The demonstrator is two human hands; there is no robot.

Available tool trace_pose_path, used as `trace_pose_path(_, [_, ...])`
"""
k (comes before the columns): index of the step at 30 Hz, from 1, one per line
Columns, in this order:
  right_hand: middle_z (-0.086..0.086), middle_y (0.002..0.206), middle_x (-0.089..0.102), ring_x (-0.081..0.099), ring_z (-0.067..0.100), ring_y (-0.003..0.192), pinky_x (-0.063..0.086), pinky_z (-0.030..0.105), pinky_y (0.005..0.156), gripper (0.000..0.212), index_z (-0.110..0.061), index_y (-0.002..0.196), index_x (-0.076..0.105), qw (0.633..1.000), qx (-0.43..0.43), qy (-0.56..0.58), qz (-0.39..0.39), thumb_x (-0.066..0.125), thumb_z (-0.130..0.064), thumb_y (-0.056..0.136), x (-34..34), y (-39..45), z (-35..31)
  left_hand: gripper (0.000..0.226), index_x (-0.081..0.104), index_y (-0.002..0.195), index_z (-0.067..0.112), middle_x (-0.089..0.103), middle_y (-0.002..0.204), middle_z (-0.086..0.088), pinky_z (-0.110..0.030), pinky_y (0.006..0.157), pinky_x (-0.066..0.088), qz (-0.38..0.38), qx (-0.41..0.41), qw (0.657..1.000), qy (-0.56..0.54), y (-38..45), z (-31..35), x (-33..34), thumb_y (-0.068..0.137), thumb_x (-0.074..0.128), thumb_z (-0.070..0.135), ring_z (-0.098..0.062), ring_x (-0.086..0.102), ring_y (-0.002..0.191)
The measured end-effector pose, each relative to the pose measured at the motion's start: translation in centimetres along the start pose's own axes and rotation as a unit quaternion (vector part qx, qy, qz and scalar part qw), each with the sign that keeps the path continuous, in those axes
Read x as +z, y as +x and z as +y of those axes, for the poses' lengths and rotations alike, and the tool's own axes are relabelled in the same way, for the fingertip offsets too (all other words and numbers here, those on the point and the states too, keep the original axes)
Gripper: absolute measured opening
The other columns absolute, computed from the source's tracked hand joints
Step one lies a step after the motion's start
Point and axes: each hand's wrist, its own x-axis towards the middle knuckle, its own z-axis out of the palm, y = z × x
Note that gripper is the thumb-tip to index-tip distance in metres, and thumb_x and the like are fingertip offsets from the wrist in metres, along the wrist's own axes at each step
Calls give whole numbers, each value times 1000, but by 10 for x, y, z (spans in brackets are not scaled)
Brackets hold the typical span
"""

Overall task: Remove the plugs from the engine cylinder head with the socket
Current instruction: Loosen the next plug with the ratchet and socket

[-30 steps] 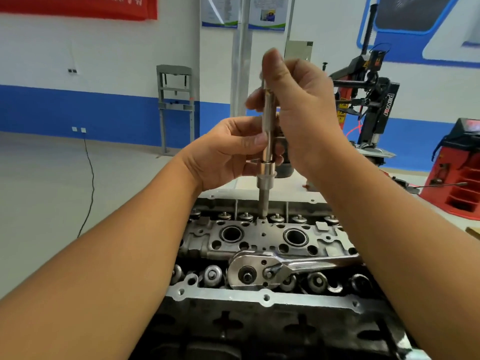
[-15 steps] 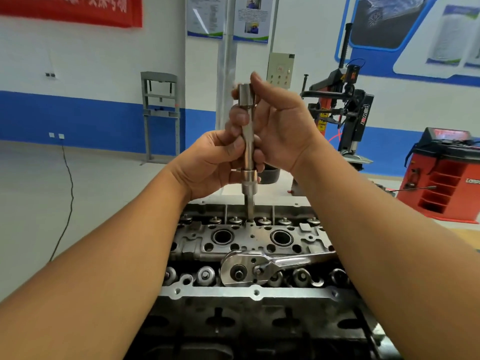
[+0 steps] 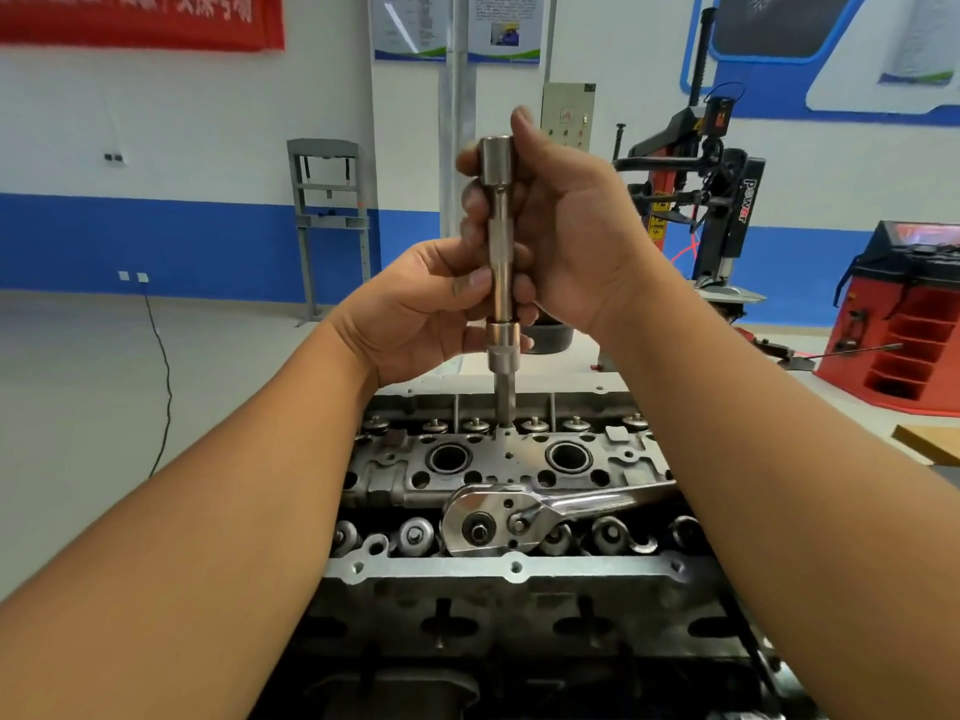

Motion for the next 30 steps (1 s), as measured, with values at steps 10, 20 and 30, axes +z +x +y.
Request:
trace_pose_path(10, [5, 75, 68, 55, 22, 63, 39, 30, 56, 41, -9, 96, 62, 1000, 1, 0, 9, 43, -44, 109, -3, 0, 0, 41, 76, 116, 12, 76, 105, -9, -53, 90, 60, 26, -1, 1000, 11, 2, -1, 1, 80, 87, 28, -27, 75, 99])
trace_pose_path(20, [4, 72, 65, 53, 21, 63, 30, 34, 60, 41, -11, 84, 58, 999, 14, 5, 40, 53, -45, 105, -2, 1, 0, 42, 79, 108, 15, 77, 97, -7, -43, 81, 62, 46, 1, 998, 34, 2, 1, 4, 71, 94, 28, -26, 75, 93])
trace_pose_path(30, [4, 70, 62, 52, 22, 62, 30, 33, 60, 34, -9, 96, 56, 999, 10, -17, 38, 59, -43, 100, -1, 0, -1, 38, 80, 104, 17, 78, 94, -6, -41, 80, 63, 52, -7, 997, 56, 2, 0, 4, 73, 93, 36, -24, 77, 91])
